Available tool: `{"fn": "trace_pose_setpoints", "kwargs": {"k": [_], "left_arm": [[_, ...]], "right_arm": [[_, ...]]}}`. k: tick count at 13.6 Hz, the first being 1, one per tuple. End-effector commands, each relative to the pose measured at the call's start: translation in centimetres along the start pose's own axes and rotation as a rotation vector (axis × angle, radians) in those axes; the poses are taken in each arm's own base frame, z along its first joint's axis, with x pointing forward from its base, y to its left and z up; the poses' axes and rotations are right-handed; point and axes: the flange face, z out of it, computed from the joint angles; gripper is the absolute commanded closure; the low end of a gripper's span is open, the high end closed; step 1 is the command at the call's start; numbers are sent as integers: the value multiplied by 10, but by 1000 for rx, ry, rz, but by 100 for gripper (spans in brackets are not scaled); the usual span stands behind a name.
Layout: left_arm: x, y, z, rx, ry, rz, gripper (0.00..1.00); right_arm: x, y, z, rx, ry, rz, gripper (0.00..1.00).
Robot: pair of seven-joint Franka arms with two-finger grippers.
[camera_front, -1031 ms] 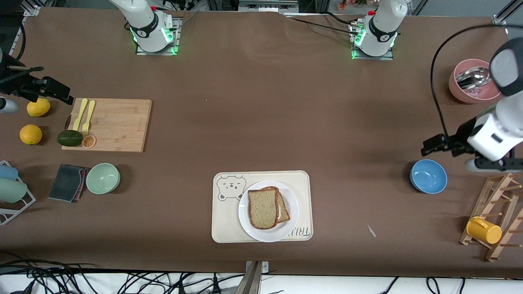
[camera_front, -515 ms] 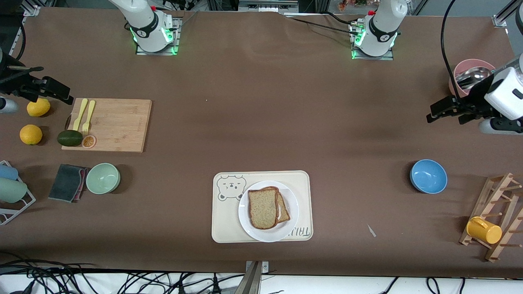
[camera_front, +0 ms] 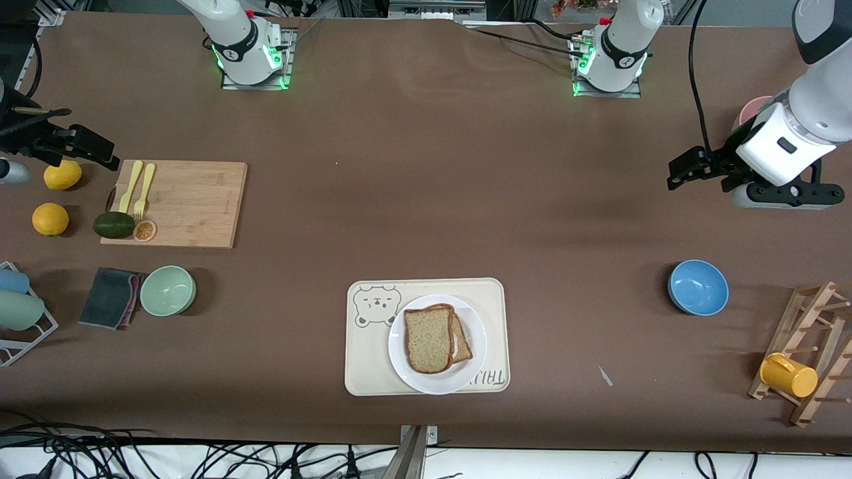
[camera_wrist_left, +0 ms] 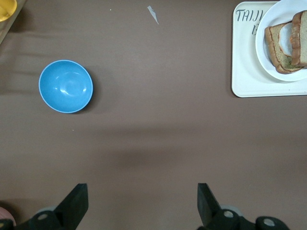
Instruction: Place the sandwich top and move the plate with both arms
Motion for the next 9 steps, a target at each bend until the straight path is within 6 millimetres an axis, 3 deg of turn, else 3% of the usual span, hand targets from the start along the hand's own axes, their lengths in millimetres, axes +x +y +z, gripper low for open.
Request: {"fn": "trace_pose_setpoints", "kwargs": {"k": [1, 9], "left_arm": [[-7, -2, -8, 30, 20, 3, 0], [-3, 0, -9, 16, 21, -10, 0]], "right_arm": [[-1, 0, -7, 14, -1, 1, 0], [0, 0, -6, 14, 0, 2, 0]]}}
